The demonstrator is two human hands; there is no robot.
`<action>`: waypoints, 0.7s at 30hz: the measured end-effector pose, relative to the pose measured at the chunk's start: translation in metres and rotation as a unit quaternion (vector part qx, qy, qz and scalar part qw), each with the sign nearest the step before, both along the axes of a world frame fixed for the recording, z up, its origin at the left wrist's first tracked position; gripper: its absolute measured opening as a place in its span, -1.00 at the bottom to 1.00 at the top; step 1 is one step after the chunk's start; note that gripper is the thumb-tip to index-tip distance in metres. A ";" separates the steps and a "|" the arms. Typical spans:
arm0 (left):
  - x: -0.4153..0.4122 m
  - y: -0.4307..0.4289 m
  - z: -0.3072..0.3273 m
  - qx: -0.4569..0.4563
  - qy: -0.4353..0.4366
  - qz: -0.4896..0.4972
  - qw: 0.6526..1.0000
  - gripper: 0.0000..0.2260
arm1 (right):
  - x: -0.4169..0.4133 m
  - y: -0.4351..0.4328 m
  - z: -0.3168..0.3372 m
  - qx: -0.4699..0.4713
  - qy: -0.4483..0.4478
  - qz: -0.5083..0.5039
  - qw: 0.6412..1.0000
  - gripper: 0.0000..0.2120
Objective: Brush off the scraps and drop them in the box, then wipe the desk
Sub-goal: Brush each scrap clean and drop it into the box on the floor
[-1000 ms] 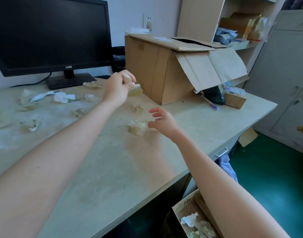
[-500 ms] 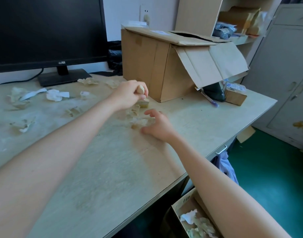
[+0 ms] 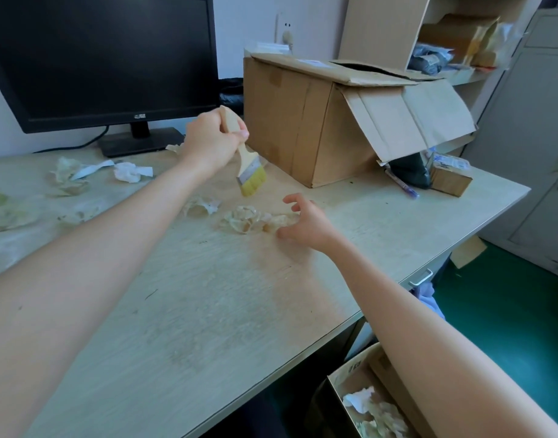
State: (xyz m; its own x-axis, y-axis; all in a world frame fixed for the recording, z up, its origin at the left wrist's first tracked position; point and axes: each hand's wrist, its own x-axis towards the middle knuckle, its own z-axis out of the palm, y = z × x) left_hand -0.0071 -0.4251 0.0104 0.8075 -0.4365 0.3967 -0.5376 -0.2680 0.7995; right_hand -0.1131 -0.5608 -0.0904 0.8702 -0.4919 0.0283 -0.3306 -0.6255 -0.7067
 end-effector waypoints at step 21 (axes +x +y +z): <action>-0.006 0.009 -0.015 -0.004 0.123 0.085 0.989 -0.87 | 0.005 0.018 0.004 0.019 -0.007 0.032 0.999 -0.36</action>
